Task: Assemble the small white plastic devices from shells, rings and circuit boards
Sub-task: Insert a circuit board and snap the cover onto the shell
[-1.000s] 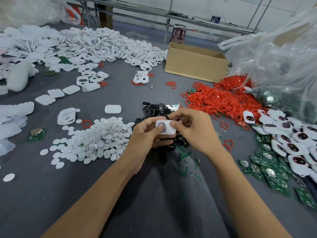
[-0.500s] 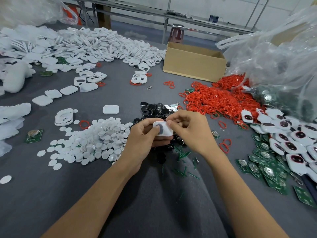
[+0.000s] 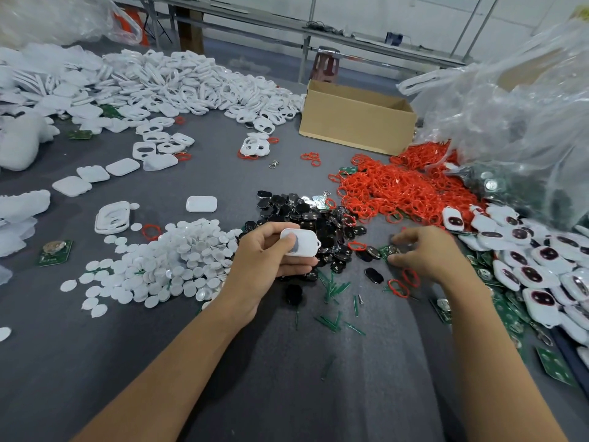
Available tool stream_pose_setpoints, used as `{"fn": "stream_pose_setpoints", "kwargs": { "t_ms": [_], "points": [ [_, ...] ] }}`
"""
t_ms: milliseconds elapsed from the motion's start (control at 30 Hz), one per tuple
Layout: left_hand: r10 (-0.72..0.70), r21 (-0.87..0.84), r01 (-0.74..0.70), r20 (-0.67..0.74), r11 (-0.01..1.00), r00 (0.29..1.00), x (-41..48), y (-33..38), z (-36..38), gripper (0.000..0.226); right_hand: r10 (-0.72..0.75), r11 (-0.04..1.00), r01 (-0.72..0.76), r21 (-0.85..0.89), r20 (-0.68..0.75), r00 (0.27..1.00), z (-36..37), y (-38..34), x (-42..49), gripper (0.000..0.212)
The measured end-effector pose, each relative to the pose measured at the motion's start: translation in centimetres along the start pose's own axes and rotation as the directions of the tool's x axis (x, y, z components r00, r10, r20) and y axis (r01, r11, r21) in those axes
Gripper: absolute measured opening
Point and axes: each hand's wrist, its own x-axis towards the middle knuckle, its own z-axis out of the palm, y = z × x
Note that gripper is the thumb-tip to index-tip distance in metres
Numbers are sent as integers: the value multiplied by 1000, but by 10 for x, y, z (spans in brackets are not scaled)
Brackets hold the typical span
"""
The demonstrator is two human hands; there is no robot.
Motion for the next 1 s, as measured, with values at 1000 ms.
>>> {"fn": "stream_pose_setpoints", "kwargs": {
  "t_ms": [1000],
  "points": [
    [29,-80,-29,7,996,1000,-1,0,-3,37,-328,609,440,660,-295,897,48,-99,-37,24]
  ]
}}
